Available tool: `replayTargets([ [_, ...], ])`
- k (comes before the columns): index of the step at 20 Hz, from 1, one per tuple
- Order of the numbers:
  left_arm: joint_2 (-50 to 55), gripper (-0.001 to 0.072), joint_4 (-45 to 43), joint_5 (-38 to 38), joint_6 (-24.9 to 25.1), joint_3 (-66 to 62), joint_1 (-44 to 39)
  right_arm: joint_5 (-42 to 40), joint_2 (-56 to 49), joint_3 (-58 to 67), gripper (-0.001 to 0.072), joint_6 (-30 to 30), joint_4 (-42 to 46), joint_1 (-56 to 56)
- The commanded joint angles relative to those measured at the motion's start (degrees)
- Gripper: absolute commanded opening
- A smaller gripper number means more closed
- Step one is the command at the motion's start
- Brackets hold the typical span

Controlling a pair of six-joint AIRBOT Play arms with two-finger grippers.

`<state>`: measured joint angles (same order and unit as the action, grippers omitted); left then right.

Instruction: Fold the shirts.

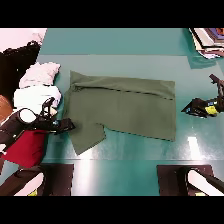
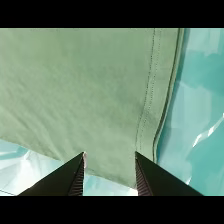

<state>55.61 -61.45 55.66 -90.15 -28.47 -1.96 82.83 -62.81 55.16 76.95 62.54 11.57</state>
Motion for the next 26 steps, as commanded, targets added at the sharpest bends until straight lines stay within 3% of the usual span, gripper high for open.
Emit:
replayTargets([
  [1,-0.11,0.0043,0.48,0.94,0.09,-1.95,-0.02,2.56,0.02,-0.04,0.0366,-1.18,0.68,0.83],
  [6,-0.50,0.0024,0.66,5.25,1.64,-9.84,-0.02,6.23,0.07,-1.25,0.0375,-1.18,0.74,7.41],
  [8,-0.50,0.0024,0.68,5.51,2.10,-11.54,-0.02,6.01,0.00,-5.90,0.0524,-1.20,2.36,9.42],
  [10,-0.48,0.0024,0.68,5.03,2.12,-11.72,-0.02,3.80,-0.81,-12.37,0.0522,-1.20,3.17,9.99],
  [12,-0.44,0.0024,0.66,4.76,2.10,-11.72,-0.02,0.59,-2.27,-17.84,0.0452,-1.31,2.93,9.05],
  [18,-0.44,0.0024,0.63,3.74,2.08,-11.72,-0.02,-5.95,-6.45,-21.62,0.0449,-1.55,2.95,-0.42],
  [19,-0.44,0.0024,0.61,3.78,2.08,-11.72,-0.02,-6.58,-6.40,-20.96,0.0396,-1.55,3.06,-1.95],
  [20,-0.44,0.0024,0.61,3.80,2.08,-11.72,-0.02,-6.95,-6.40,-20.13,0.0255,-1.55,3.08,-3.02],
  [21,-0.44,0.0024,0.61,3.87,2.10,-11.72,-0.02,-7.02,-6.38,-19.23,0.0183,-1.55,3.13,-3.80],
  [22,-0.46,0.0023,0.61,4.42,2.10,-11.72,-0.02,-6.73,-6.40,-18.21,0.0159,-1.55,3.13,-4.39],
  [23,-0.46,0.0023,0.57,5.57,2.12,-11.72,-0.02,-6.16,-6.38,-17.20,0.0063,-1.55,3.21,-4.83],
  [26,-2.69,0.0022,-1.46,9.22,2.03,-11.34,-0.46,-2.71,-5.62,-14.08,0.0015,-1.57,3.65,-5.03],
])
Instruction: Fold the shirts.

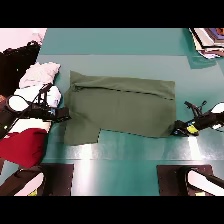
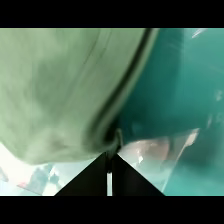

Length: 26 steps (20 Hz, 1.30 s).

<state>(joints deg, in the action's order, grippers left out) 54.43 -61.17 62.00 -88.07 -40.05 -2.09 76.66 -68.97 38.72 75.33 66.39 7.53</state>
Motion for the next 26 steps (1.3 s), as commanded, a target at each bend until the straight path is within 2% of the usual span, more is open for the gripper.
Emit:
replayTargets([
  [1,-4.26,0.0021,-4.50,3.56,-1.01,0.48,-1.38,4.13,2.16,2.84,0.0015,0.04,0.00,-0.94],
  [4,-12.92,0.0022,-8.50,11.65,-5.16,0.59,-5.03,8.74,10.10,3.04,0.0015,0.09,6.19,-0.04],
  [7,-20.15,0.0023,-2.97,21.20,-9.27,0.59,-8.55,14.73,20.76,3.06,0.0015,0.13,11.85,3.54],
  [10,-22.60,0.0023,4.90,20.15,-10.75,-0.17,-10.54,17.84,28.35,3.52,0.0014,0.15,11.21,8.09],
  [13,-22.27,0.0023,-1.84,12.76,-10.71,-1.75,-10.49,17.33,27.06,7.21,0.0014,0.55,8.09,4.90],
  [17,-16.68,0.0023,-12.92,2.93,-10.75,-4.07,-9.38,10.80,14.34,18.91,0.0014,2.27,6.75,-2.71],
  [22,-2.56,0.0024,-12.61,-13.03,-10.47,-6.95,-1.42,6.67,-4.76,35.17,0.0014,3.30,6.60,-4.70],
  [26,8.57,0.0024,-8.02,-21.51,-6.25,-9.53,-0.37,5.73,-16.96,43.82,0.0015,3.30,3.61,-4.68],
])
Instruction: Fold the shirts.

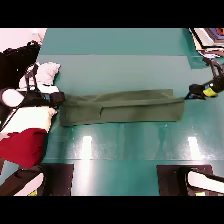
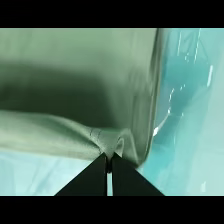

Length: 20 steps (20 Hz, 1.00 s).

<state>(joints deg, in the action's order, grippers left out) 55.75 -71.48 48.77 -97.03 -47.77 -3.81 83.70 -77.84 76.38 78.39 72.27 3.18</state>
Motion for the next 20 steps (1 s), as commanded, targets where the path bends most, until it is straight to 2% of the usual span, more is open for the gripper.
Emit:
replayTargets([
  [1,9.88,0.0024,3.30,-10.08,2.78,-3.04,1.36,-1.66,-10.64,8.09,0.0015,0.24,-3.87,-0.33],
  [3,14.34,0.0026,5.31,-12.22,2.73,-5.95,1.36,-1.79,-15.32,11.96,0.0032,0.24,-6.93,-0.33],
  [4,16.13,0.0035,6.27,-11.78,2.78,-7.56,1.36,-1.66,-17.31,13.75,0.0200,0.24,-8.96,-0.33],
  [5,17.40,0.0266,6.88,-10.38,2.78,-9.16,1.36,-1.51,-19.06,15.37,0.0387,0.17,-10.97,-0.24],
  [6,17.99,0.0470,7.54,-8.94,2.78,-10.36,1.36,-1.09,-20.22,16.41,0.0393,-0.17,-11.76,-0.20],
  [7,17.99,0.0479,7.56,-7.43,3.06,-11.34,1.36,-0.81,-20.74,16.81,0.0393,-0.92,-11.74,-0.15],
  [12,17.44,0.0475,7.56,4.22,9.03,-17.38,1.36,4.02,-20.70,11.96,0.0392,-6.43,-13.38,5.25],
  [13,17.44,0.0313,7.67,5.40,9.03,-17.84,1.36,4.33,-20.70,10.34,0.0401,-6.54,-14.32,6.93],
  [14,17.44,0.0056,8.04,5.66,9.03,-17.81,1.29,4.20,-20.70,8.31,0.0525,-6.56,-15.17,8.79],
  [15,17.46,0.0033,8.70,5.73,9.05,-17.81,1.29,3.67,-20.70,6.25,0.0601,-6.93,-16.20,10.47],
  [20,18.03,0.0024,14.97,6.16,10.97,-17.77,1.07,-1.05,-20.76,-3.98,0.0595,-12.81,-22.34,12.46],
])
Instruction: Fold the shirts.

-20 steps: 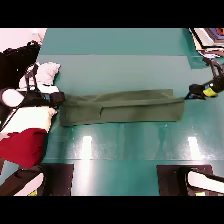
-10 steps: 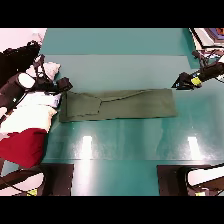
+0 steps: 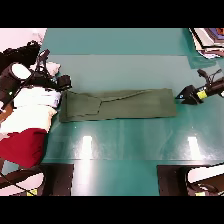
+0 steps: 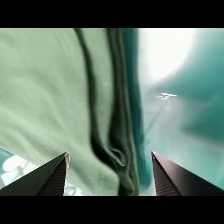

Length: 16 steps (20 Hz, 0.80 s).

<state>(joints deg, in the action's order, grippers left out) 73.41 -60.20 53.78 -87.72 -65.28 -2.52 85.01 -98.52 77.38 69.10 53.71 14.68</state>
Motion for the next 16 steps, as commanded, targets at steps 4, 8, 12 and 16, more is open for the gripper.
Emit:
replayTargets([
  [4,2.80,0.0024,3.63,0.98,1.92,-0.17,-5.53,-6.03,-0.20,-5.92,0.0425,-5.01,-4.85,-3.10],
  [8,8.48,0.0024,3.87,-2.01,2.21,-2.82,-12.74,-3.69,-0.17,-0.22,0.0015,-5.11,-4.81,-5.27],
  [12,18.34,0.0024,4.39,-1.84,2.21,-13.81,-20.41,3.87,3.04,8.35,0.0014,-3.37,-12.92,-5.77],
  [16,29.53,0.0024,5.53,-1.11,1.14,-25.75,-26.27,3.87,10.69,13.97,0.0014,-0.87,-21.27,-9.01],
])
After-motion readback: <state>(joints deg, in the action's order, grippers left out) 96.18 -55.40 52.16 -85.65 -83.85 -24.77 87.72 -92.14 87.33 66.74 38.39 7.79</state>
